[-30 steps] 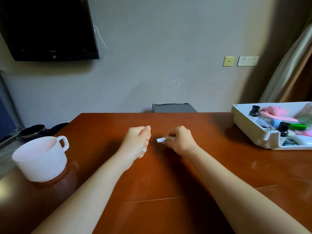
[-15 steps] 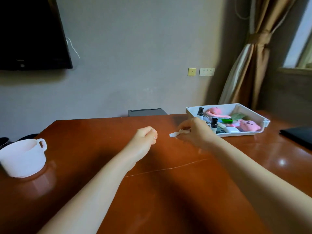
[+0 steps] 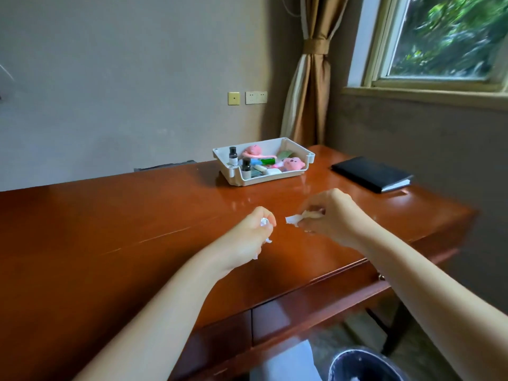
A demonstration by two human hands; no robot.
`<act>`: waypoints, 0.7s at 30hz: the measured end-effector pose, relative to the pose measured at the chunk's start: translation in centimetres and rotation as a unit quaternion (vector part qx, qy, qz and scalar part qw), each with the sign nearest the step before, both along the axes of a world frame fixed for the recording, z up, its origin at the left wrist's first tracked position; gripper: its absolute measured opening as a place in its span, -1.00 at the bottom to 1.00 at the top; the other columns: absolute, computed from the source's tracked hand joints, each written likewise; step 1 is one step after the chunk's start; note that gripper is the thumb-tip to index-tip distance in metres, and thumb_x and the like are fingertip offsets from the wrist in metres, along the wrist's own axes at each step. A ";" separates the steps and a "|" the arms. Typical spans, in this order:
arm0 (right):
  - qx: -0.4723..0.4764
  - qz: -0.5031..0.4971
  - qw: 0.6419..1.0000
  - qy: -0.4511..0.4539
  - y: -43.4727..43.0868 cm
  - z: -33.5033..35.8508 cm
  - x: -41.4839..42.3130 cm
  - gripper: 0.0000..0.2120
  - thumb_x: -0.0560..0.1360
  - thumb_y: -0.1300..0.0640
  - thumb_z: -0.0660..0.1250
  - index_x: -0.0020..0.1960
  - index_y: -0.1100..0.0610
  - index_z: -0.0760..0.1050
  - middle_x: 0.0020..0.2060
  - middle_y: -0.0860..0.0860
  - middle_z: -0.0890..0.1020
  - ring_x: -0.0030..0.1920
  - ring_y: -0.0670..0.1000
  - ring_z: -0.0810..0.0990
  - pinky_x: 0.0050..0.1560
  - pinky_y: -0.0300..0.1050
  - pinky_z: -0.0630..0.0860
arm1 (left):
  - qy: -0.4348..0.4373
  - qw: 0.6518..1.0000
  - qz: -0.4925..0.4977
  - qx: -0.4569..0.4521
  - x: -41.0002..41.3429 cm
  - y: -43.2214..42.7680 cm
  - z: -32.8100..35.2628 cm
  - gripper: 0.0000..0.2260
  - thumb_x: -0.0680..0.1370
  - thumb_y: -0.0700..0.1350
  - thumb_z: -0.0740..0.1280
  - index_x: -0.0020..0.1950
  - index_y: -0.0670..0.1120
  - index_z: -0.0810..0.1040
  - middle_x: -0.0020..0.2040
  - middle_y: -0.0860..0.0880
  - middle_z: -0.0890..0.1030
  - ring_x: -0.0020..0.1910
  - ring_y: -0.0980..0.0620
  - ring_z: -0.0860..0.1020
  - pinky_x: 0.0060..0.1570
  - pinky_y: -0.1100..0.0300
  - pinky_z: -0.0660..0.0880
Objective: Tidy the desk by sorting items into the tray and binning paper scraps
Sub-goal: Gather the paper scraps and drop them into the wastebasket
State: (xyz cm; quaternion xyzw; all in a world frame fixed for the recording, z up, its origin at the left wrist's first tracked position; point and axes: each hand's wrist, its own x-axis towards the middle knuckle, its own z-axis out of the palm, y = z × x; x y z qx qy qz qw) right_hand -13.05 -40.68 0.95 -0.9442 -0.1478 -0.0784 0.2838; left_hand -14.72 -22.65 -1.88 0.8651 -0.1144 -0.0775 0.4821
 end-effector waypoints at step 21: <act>-0.032 -0.171 0.954 0.244 -19.5 -17.6 -6.0 -0.84 0.39 0.29 0.37 -0.05 0.22 0.64 -0.09 0.12 0.67 -0.10 0.07 0.62 -0.06 -0.08 0.57 | 0.068 0.973 -0.162 0.147 -0.4 -22.4 -16.7 -0.94 0.57 -0.19 0.21 -0.09 -0.07 0.39 -0.08 -0.07 0.48 -0.17 0.03 0.40 -0.25 0.25 0.32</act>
